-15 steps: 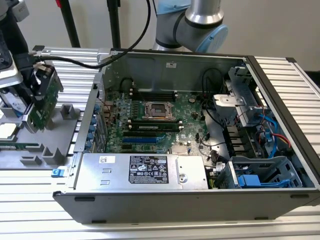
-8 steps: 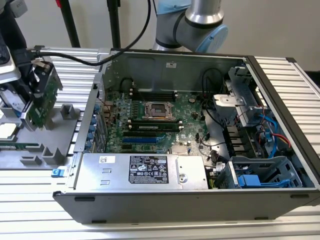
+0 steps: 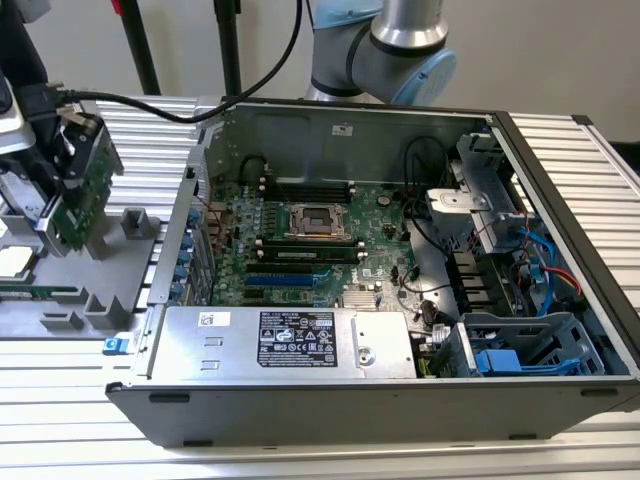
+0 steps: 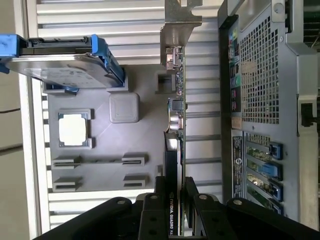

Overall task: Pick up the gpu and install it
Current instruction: 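Pick up the gpu and move the gpu toward the slot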

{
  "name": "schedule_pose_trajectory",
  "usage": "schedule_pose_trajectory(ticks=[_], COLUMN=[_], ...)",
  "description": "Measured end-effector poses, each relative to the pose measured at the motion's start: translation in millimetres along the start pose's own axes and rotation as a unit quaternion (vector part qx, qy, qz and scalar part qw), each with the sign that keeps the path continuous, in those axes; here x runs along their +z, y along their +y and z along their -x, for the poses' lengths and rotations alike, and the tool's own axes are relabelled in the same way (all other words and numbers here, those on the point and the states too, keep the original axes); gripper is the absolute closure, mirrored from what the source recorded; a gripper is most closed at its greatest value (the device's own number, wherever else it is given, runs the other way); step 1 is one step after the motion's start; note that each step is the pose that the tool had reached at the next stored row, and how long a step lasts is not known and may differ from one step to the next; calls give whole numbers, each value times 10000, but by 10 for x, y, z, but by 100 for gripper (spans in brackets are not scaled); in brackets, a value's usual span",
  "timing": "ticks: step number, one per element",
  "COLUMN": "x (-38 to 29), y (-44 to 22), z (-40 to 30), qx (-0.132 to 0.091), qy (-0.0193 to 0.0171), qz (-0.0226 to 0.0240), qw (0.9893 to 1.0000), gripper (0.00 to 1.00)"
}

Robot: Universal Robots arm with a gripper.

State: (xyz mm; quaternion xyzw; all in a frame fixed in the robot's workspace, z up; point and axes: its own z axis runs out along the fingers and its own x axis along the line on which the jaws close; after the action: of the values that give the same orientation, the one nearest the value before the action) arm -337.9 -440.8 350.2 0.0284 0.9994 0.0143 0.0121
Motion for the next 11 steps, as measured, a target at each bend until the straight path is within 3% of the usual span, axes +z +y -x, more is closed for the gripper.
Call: schedule_pose_trajectory(ticks=[11], x=[-105], y=[3], z=[3], qx=[-1], qy=[0], qz=[0], qw=[10000], gripper=[100])
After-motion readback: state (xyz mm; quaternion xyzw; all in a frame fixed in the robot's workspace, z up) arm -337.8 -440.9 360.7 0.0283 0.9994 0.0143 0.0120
